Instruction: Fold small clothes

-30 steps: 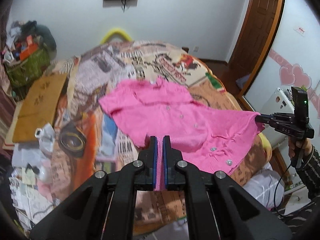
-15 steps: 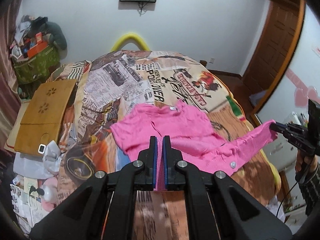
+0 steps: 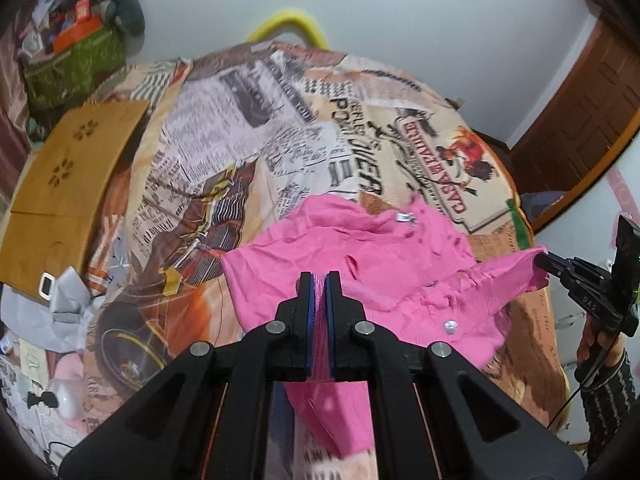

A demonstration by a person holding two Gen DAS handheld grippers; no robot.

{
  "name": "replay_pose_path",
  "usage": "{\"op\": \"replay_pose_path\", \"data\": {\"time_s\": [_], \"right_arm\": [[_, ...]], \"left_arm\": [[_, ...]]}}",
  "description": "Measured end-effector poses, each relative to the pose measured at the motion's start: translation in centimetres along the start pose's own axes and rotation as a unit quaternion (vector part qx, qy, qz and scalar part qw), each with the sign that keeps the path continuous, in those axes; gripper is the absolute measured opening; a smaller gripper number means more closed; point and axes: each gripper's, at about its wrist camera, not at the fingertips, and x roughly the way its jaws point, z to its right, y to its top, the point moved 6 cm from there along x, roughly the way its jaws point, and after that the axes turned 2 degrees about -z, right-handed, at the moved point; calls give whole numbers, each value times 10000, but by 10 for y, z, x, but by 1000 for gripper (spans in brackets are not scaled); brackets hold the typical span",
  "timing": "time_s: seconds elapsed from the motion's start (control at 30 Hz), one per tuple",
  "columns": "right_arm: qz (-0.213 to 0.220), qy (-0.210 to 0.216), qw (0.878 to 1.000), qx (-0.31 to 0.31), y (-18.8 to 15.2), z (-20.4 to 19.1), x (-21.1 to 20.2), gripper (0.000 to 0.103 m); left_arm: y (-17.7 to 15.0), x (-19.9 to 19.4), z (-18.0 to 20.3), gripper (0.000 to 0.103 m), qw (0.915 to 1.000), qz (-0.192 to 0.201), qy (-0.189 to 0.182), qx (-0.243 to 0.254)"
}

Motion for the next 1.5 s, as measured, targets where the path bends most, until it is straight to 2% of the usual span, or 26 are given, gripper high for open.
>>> {"op": "replay_pose_path", "data": {"time_s": [0.2,0.37,0.53,0.6,0.63,0.67,0.7,0.73,0.8,0.87,0.9,0.97,1.17,1.3,1.43,1.5], "right_arm": [[-223,-15,9995,209,13,20,48,6],[-524,-24,9979,382,9,33,86,6],[-717,-1,9969,327,1,34,106,8],[-768,-73,9968,207,-1,32,106,10],[-789,-115,9967,126,-2,30,103,15],[-804,-152,9966,69,-2,29,101,20],[-812,-193,9965,21,-2,28,97,32],[-768,-211,9968,-15,0,26,92,41],[-566,-180,9981,-136,2,18,75,43],[-492,-66,9981,-356,0,5,59,44],[-465,-18,9977,-495,-2,-3,52,48],[-447,93,9957,-810,-9,-22,42,55],[-747,294,9826,-1675,-36,-72,51,55],[-902,198,9792,-1804,-35,-81,71,55],[-1174,444,9733,-1923,-35,-88,85,55],[-1172,441,9690,-2130,-37,-92,87,55]], "left_arm": [[15,47,-25,4,9996,-218,106,-154],[13,81,-36,5,9984,-525,167,-134],[11,96,-35,5,9972,-565,428,217],[11,94,-33,12,9959,-521,614,407],[12,91,-32,14,9954,-486,676,468],[12,86,-30,22,9950,-430,732,532],[13,81,-28,34,9949,-379,747,567],[15,75,-27,38,9950,-309,743,594],[15,58,-22,54,9956,-136,680,625],[13,46,-17,63,9956,-56,634,687],[10,39,-14,66,9949,-18,651,766],[0,30,-8,69,9926,7,746,962],[-36,28,10,72,9885,-237,757,1291],[-50,36,19,75,9852,-347,808,1473],[-59,47,26,79,9818,-473,800,1658],[-62,54,30,79,9784,-531,839,1813]]}}
